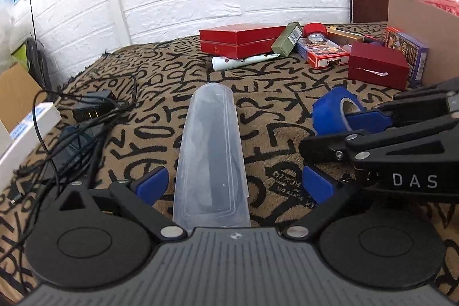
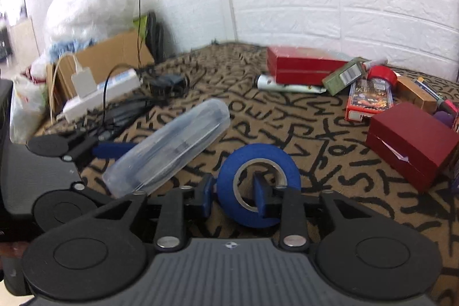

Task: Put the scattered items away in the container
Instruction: 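Grasp the clear tube case with the left gripper while the right grasps blue tape, then lift tube case and blue tape into the cardboard box and release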

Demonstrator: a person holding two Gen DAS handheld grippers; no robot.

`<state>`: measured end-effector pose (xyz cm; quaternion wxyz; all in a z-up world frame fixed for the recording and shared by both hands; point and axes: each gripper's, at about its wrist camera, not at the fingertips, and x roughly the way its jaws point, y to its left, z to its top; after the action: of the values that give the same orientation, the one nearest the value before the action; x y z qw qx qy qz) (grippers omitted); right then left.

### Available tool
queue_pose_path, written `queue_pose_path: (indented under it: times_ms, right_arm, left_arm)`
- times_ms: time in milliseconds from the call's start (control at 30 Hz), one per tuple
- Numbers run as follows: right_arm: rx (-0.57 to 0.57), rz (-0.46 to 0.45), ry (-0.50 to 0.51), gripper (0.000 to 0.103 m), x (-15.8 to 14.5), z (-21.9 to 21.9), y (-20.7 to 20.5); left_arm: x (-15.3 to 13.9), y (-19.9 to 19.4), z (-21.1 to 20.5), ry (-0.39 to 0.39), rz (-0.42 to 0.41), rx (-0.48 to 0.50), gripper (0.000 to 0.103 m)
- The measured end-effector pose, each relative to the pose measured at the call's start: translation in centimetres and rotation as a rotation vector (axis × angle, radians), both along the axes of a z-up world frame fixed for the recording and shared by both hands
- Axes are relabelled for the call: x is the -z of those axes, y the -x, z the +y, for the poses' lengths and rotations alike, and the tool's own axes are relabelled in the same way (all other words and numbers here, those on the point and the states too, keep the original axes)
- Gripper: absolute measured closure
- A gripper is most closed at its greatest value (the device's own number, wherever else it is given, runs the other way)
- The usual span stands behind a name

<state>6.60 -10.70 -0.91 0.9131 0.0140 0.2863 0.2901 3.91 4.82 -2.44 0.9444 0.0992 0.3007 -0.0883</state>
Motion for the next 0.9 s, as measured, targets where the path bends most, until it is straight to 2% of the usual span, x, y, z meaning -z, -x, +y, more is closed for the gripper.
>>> queue_pose_path:
  times_ms: [33, 100, 133, 167, 200, 367, 700, 900]
  right_arm:
    - [0.004, 0.006, -0.008, 0.065, 0.0, 0.0, -0.1]
    - [0.019, 0.016, -0.018, 0.064, -0.1, -0.2, -0.3]
    - [0.026, 0.013, -0.024, 0.067, -0.2, -0.2, -0.3]
    - [0.028, 0.011, -0.027, 0.074, -0.2, -0.2, -0.3]
    - [0.027, 0.003, -0.025, 0.085, -0.3, -0.2, -0.2]
    - [0.012, -0.068, -0.037, 0.087, -1.2, -0.1, 0.9]
    - [0.030, -0.134, -0.134, 0.087, -5.0, -1.9, 2.0]
    - [0.062, -0.203, -0.146, 0.087, -7.6, -3.3, 3.0]
  left_arm:
    - [0.1, -0.1, 0.0, 0.010, 0.001, 0.002, 0.003]
    - [-0.1, 0.2, 0.1, 0.037, 0.004, 0.007, 0.014]
    - [-0.3, 0.5, 0.0, 0.039, -0.002, 0.006, 0.028]
    - [-0.5, 0.8, -0.1, 0.030, -0.016, 0.011, 0.054]
    - [-0.7, 0.9, -0.4, 0.021, -0.022, 0.026, 0.058]
    - [-1.5, 1.7, -0.4, 0.044, -0.055, 0.049, 0.059]
    - [-5.2, 3.6, -1.0, 0.057, -0.227, 0.071, 0.059]
    - [-7.5, 4.4, -1.8, 0.064, -0.310, 0.090, 0.059]
